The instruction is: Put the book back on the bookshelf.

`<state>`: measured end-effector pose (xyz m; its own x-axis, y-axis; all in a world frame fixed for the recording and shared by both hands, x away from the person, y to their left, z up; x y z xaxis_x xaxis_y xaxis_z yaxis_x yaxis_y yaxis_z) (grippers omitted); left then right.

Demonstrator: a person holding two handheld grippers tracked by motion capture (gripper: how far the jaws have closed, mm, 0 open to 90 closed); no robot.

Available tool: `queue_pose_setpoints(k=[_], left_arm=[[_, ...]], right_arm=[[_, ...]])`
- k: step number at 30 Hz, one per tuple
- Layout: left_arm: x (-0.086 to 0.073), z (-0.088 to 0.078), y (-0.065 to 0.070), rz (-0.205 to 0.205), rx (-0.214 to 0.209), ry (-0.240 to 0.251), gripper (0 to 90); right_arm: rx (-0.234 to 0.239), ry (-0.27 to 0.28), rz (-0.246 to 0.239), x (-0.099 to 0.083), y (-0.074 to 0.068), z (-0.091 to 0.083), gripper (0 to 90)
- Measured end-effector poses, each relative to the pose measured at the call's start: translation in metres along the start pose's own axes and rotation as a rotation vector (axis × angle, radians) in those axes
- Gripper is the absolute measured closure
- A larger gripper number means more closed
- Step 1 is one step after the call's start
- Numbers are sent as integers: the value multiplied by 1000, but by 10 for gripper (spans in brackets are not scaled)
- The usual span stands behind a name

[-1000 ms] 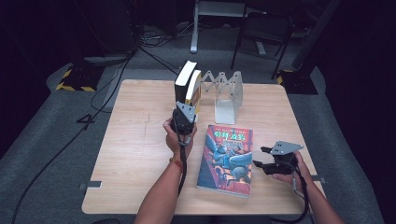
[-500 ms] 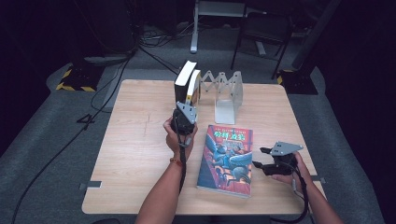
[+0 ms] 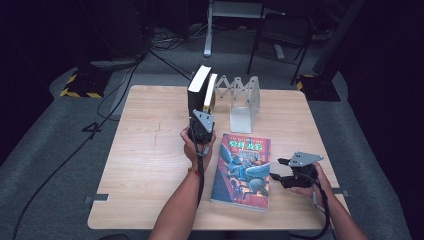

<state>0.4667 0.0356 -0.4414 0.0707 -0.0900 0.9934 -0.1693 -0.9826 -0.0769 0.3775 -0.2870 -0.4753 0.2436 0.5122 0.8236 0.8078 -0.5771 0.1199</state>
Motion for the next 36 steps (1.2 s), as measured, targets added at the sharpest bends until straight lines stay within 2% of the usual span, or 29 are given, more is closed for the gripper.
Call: queue_pose_setpoints(k=[4,5,7,9,11,13,14,16,18,19,22,25,27,32,34,36], left_arm=[[-1,1,-8,-54,-6,-5,729],[-1,1,-8,-54,-6,-5,713],[-3,-2,-15,-62,-34,-24,697],[-4,-5,-18,-76,-44,-30,671],[-4,-10,-22,-97,-66,-34,601],[-6,-16,-23,-92,-107,-35,588],[-6,-16,-23,-92,-107,-35,591],[-8,-21,-24,-62,-131,-49,590],[-10,-26,-25,-66,-172,-50,632],[-11,-30,-24,-48,-184,-50,691],[-11,-32,-24,-39,-201,-52,712],[-12,-32,-24,-35,-191,-46,730],[-11,-28,-23,-26,-164,-45,739],[-9,-17,-20,-45,-147,-52,740],[-7,-8,-22,-76,-150,-63,737],[-5,-3,-23,-76,-142,-69,735]], right_arm=[[2,-2,0,0,0,0,350],[3,-2,0,0,0,1,351],[4,-4,0,0,0,0,350],[8,-8,-3,-1,0,0,366],[9,0,-11,0,0,-3,373],[3,11,-14,2,0,-5,370],[3,15,-9,2,0,-6,368],[2,19,-9,2,0,-6,368],[0,17,-7,2,1,-7,368],[5,18,-9,2,1,-7,368],[2,16,-11,2,1,-7,368],[6,7,-14,2,-1,-5,367],[9,3,-14,2,-1,-3,367],[15,-8,-20,1,-3,-1,366],[16,-8,-22,1,-3,-1,365],[19,-9,-18,0,-3,-1,364]])
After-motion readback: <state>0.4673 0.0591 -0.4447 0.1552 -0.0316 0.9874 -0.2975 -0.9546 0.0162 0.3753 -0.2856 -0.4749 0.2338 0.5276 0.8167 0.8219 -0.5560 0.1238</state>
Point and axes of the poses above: each handheld gripper's, and its own axes: z roughly forward along the jaws, x roughly out of its top, y roughly to its right, the point moved 1 cm from there along z, roughly forward along the jaws, and after that the axes turned 8 degrees about y, right-handed, at the moved point
